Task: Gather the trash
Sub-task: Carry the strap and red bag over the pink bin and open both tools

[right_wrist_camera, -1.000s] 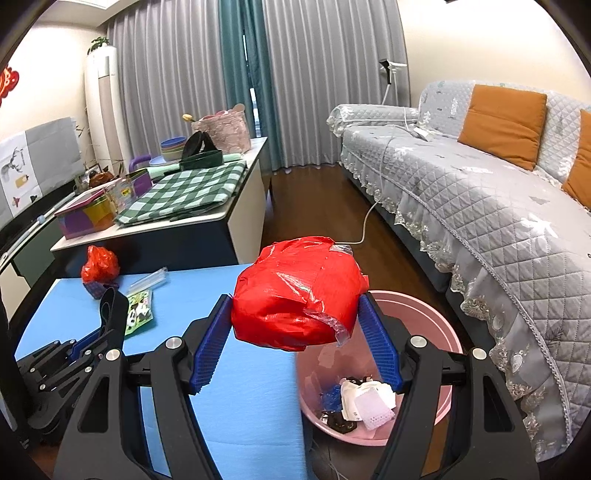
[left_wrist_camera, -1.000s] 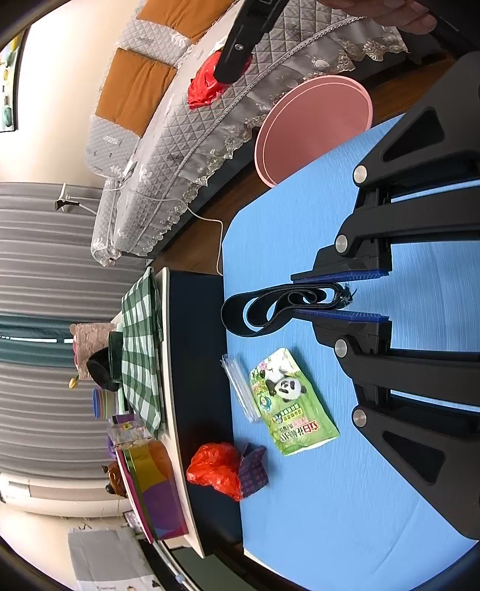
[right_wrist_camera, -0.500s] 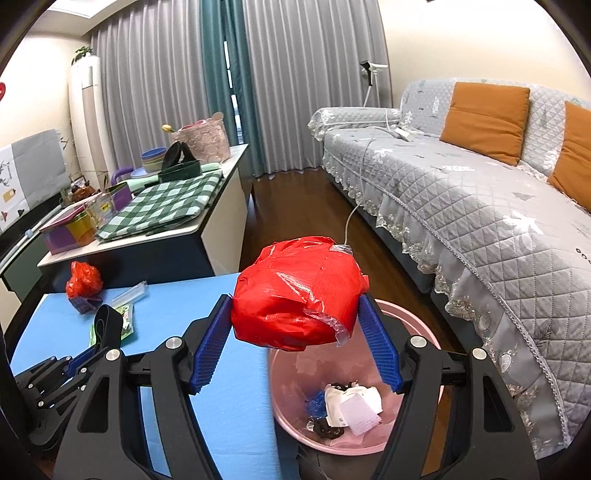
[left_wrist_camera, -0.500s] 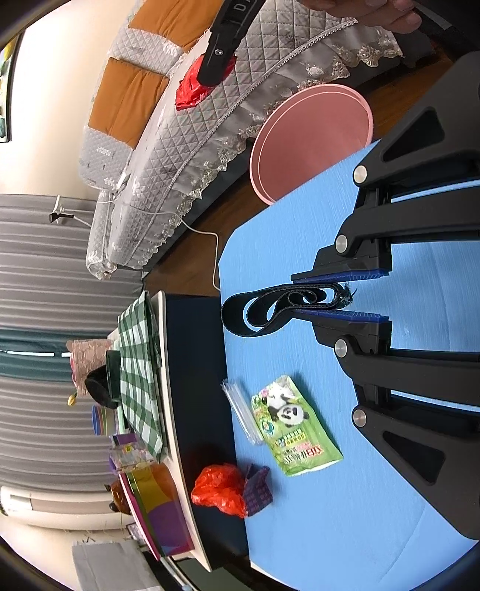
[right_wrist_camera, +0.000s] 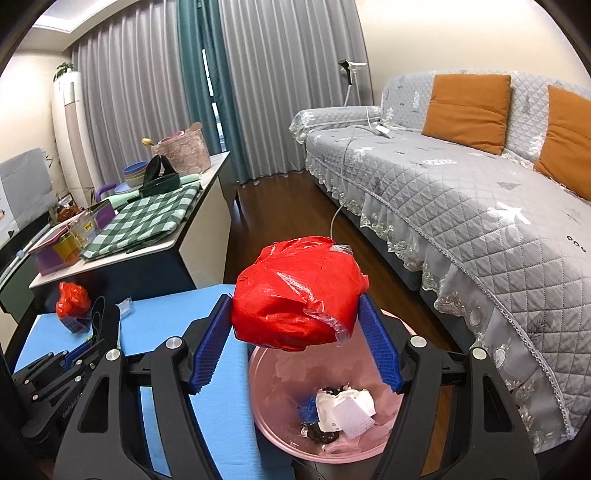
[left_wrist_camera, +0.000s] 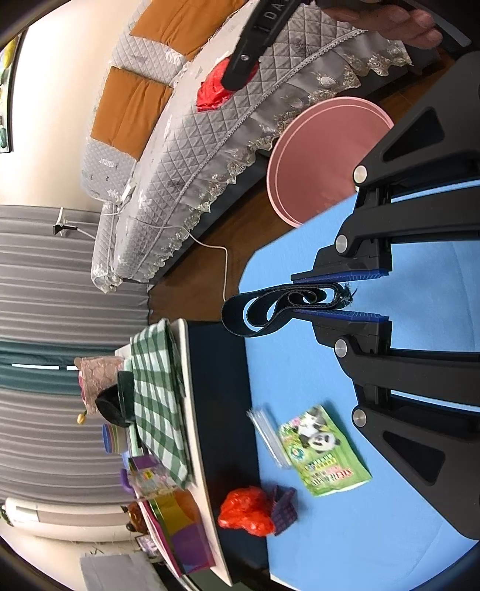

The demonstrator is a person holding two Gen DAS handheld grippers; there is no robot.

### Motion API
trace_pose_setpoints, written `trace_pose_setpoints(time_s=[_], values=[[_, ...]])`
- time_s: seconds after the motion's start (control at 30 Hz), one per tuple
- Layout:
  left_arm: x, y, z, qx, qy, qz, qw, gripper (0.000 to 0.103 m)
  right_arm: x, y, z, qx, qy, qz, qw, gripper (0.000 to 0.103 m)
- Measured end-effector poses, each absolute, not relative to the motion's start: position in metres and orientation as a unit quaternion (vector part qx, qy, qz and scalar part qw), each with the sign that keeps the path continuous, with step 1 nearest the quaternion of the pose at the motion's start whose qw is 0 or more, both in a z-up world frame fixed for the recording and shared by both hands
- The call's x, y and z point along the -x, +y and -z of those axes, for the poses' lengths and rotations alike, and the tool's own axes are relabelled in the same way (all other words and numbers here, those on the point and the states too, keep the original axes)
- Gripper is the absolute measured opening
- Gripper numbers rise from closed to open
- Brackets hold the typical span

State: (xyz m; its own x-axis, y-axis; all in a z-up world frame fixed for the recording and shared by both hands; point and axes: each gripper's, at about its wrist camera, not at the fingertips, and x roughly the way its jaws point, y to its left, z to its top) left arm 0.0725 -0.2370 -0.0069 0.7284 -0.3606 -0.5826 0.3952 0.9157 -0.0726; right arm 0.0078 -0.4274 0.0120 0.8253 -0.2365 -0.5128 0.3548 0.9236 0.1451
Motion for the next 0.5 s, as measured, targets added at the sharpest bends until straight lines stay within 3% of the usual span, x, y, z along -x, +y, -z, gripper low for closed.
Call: trace_pose_setpoints(time_s=[0.5], values=[[-0.078, -0.281, 0.000, -0.038, 0.304, 0.243, 0.920, 0.013, -0.001, -0.459, -0.007, -0.147, 0.249, 0.190, 0.938, 0.069]])
